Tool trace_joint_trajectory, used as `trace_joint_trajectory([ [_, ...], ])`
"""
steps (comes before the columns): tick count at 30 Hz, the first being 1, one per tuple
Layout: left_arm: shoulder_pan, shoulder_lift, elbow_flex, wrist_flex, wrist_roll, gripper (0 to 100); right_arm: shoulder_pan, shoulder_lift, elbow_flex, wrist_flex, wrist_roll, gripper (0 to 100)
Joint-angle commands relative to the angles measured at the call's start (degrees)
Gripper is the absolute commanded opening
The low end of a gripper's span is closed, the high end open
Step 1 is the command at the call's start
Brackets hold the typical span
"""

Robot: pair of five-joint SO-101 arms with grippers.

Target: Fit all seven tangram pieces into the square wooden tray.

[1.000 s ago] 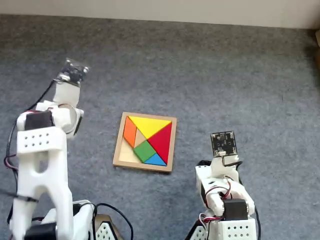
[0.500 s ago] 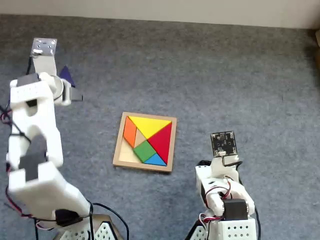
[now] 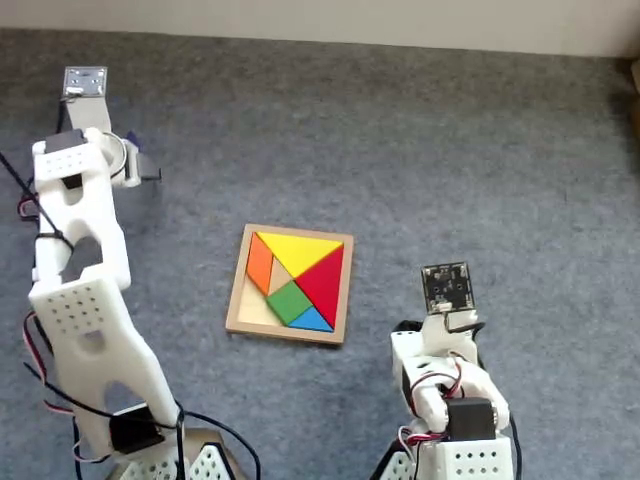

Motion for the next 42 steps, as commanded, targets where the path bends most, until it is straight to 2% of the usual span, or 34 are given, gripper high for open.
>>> trace_joint_trajectory([
  [1,-0.31,4.35,-9.63,-0.62,0.79,32,0.75,-0.57,6.11,0.4,-0.26,0.5],
  [5,-0.31,10.68,-16.66,-0.97,7.12,32,0.75,-0.57,6.11,0.4,-0.26,0.5],
  [13,0.84,22.29,-28.0,0.0,7.56,32,0.75,-0.57,6.11,0.4,-0.26,0.5],
  [28,2.68,26.77,-40.31,21.8,7.47,31,0.75,-0.57,6.11,0.4,-0.26,0.5],
  [31,2.68,26.86,-40.66,21.71,7.47,30,0.84,-0.57,6.11,0.4,-0.26,0.5],
  [36,3.12,27.03,-40.48,18.37,3.96,20,0.84,-0.57,6.11,0.4,-0.26,0.5],
  [42,3.56,27.03,-39.25,16.18,3.87,22,0.84,-0.57,6.11,0.4,-0.26,0.5],
])
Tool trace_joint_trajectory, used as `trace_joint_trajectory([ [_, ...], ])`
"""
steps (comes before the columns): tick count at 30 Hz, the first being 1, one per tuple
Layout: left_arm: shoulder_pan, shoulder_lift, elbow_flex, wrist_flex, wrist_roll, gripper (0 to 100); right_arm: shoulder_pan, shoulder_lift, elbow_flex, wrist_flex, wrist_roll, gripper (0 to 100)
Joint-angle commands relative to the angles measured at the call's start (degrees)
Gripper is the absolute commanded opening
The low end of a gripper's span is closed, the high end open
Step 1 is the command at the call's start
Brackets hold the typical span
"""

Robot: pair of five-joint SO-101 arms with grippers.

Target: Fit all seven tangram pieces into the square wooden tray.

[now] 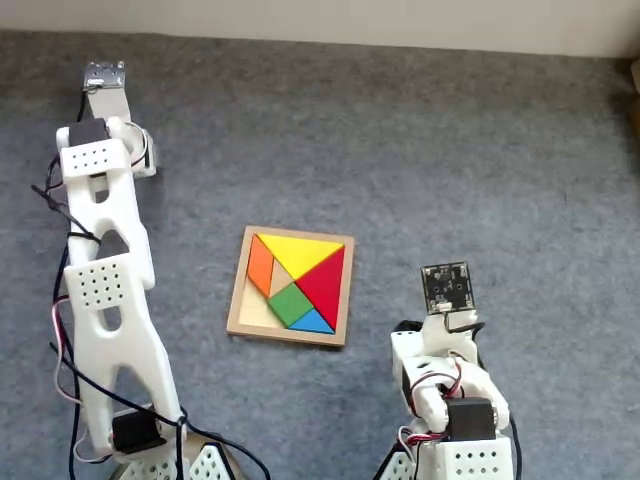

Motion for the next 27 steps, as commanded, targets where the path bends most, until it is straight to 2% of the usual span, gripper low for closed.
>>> trace_joint_trajectory([
  [1,1.45,0.22,0.48,-1.14,-0.7,22,0.84,-0.57,6.11,0.4,-0.26,0.5],
  [6,1.45,0.22,0.48,-0.97,-0.97,21,0.84,-0.57,6.11,0.4,-0.26,0.5],
  [11,1.19,-0.22,0.04,0.35,-1.41,14,0.84,-0.57,6.11,0.4,-0.26,0.5],
  [14,1.1,-0.4,-0.22,4.13,-5.27,14,0.84,-0.57,6.11,0.4,-0.26,0.5],
  [22,-0.48,-0.04,-15.78,12.4,-5.98,14,0.84,-0.57,6.11,0.4,-0.26,0.5],
  [24,-0.75,0.04,-19.3,12.57,-5.98,15,0.84,-0.57,6.11,0.4,-0.26,0.5],
  [27,-0.84,0.13,-20.79,12.48,-4.4,22,0.84,-0.57,6.11,0.4,-0.26,0.5],
])
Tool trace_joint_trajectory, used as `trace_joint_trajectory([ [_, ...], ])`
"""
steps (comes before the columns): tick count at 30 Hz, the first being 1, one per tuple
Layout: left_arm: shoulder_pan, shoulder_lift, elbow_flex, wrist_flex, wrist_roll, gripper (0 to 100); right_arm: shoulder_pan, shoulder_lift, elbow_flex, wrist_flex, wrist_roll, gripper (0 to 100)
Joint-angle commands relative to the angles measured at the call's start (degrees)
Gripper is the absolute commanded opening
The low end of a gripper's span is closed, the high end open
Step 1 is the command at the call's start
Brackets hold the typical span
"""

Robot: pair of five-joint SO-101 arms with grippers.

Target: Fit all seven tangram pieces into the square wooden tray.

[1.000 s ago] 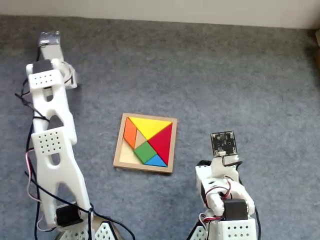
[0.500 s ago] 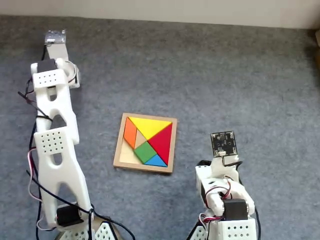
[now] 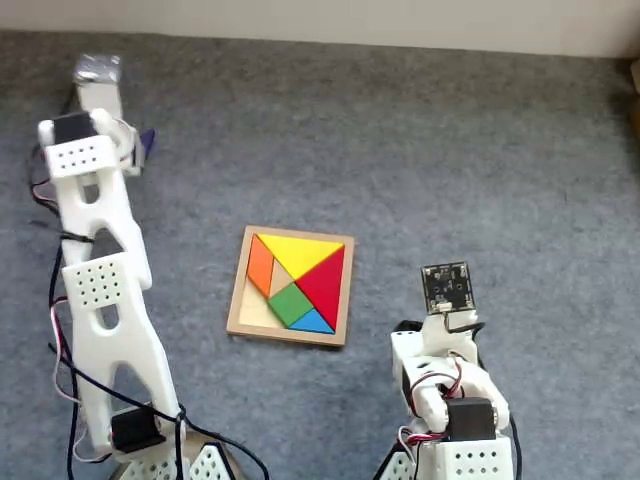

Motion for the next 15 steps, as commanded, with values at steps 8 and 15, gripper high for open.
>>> trace_joint_trajectory([
  [8,-0.31,-0.31,-3.47,-6.07,11.52,36,0.84,-0.57,6.11,0.4,-0.26,0.5],
  [15,0.22,7.69,-1.63,-22.07,11.6,36,0.84,-0.57,6.11,0.4,-0.26,0.5],
])
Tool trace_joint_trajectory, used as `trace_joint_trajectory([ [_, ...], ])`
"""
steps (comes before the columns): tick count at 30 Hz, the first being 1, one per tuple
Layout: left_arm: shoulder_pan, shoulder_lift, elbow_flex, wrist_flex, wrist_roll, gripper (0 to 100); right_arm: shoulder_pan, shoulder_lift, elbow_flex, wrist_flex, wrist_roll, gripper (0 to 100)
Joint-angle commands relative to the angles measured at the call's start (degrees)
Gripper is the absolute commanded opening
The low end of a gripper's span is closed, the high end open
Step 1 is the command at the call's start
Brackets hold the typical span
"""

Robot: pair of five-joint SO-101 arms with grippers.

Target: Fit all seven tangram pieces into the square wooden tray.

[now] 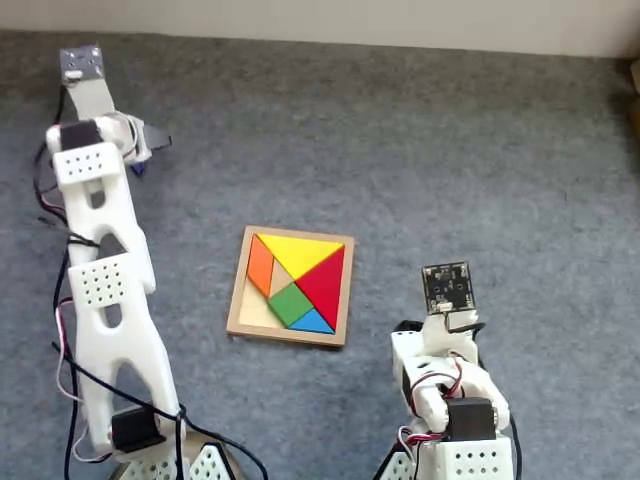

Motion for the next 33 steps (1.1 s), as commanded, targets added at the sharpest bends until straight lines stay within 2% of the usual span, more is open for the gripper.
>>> trace_joint_trajectory([
  [1,0.31,2.86,-0.66,-8.53,0.35,36,0.66,-0.57,6.11,0.4,-0.26,0.5],
  [7,1.19,6.29,-0.66,-9.49,-0.53,35,0.66,-0.57,6.11,0.4,-0.26,0.5],
  [12,1.27,6.64,-0.31,-9.23,-9.58,19,0.66,-0.57,6.11,0.4,-0.26,0.5],
  [15,1.27,6.64,-0.66,-4.31,-12.57,14,0.66,-0.57,6.11,0.4,-0.26,0.5],
  [21,1.27,6.2,-1.27,7.38,-15.03,14,0.66,-0.57,6.11,0.4,-0.26,0.5],
  [28,2.33,6.11,-11.03,24.44,-19.08,13,0.66,-0.57,6.11,0.4,-0.26,0.5],
  [33,4.26,4.7,-10.33,28.92,-20.48,13,0.66,-0.57,6.11,0.4,-0.26,0.5],
])
